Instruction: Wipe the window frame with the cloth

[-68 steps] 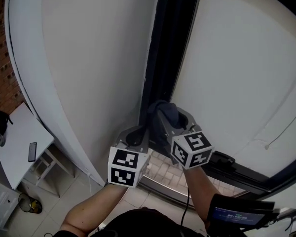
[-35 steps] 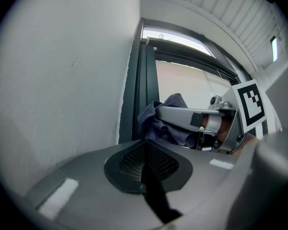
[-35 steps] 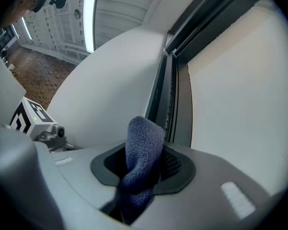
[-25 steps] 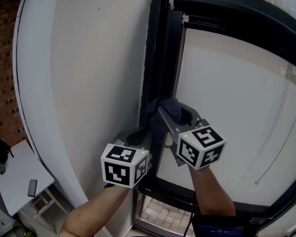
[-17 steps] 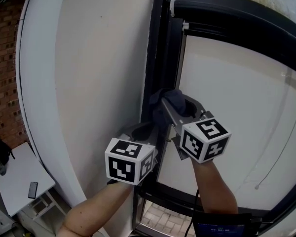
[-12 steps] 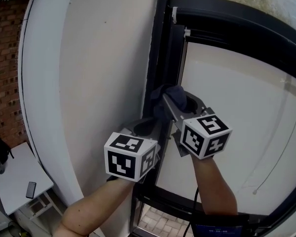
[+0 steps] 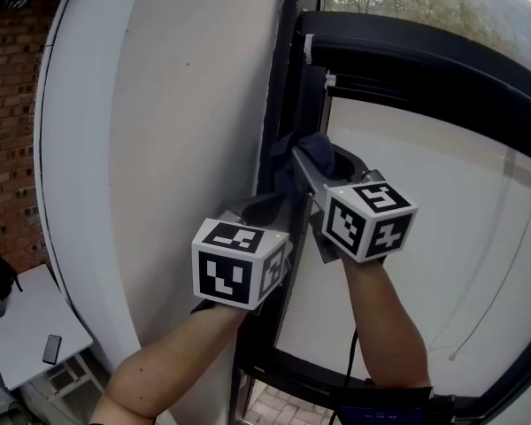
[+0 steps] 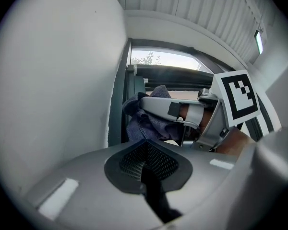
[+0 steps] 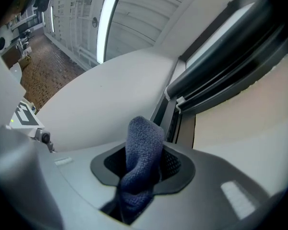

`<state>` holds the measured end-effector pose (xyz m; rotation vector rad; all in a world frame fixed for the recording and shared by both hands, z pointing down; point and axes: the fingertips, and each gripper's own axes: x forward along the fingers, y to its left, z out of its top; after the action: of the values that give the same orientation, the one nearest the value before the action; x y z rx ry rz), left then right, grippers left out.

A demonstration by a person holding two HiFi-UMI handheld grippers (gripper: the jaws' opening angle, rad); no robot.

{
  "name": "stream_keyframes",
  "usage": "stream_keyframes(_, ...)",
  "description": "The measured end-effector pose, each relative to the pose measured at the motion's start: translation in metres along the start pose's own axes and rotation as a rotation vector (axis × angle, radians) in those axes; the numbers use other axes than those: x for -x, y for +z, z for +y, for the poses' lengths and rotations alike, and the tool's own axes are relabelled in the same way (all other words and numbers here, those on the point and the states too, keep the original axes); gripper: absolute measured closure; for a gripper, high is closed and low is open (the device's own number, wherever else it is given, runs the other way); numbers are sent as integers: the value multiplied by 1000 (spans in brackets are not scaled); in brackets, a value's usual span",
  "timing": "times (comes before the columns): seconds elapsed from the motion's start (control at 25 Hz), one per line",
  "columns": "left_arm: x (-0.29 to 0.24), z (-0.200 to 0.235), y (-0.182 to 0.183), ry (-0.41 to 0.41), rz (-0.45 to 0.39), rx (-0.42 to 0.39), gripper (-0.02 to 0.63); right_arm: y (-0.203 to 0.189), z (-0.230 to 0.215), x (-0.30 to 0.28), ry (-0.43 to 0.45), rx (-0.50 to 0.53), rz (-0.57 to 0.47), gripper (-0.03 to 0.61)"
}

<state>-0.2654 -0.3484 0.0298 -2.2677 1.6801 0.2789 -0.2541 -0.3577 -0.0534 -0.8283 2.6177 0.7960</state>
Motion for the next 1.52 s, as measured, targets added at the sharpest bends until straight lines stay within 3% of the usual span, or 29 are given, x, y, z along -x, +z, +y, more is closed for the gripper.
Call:
stream_keyframes(0.36,-14,7,30,13,-42,-9,620,44,-21,-21,-47,93,-42,447)
stream_keyframes(1.0,-24,13,78,23,-94,-32,621,91,-50,-29,-112,68,-109,447)
stream_keyframes(1.36,-30,19,69,44,-70,-28,620,92,-50,-30,-104,34,-106,448)
stream_keyframes(1.52,-32,18,68,47,-75,-19,620,102,-43,-23,-102,96,-127,448)
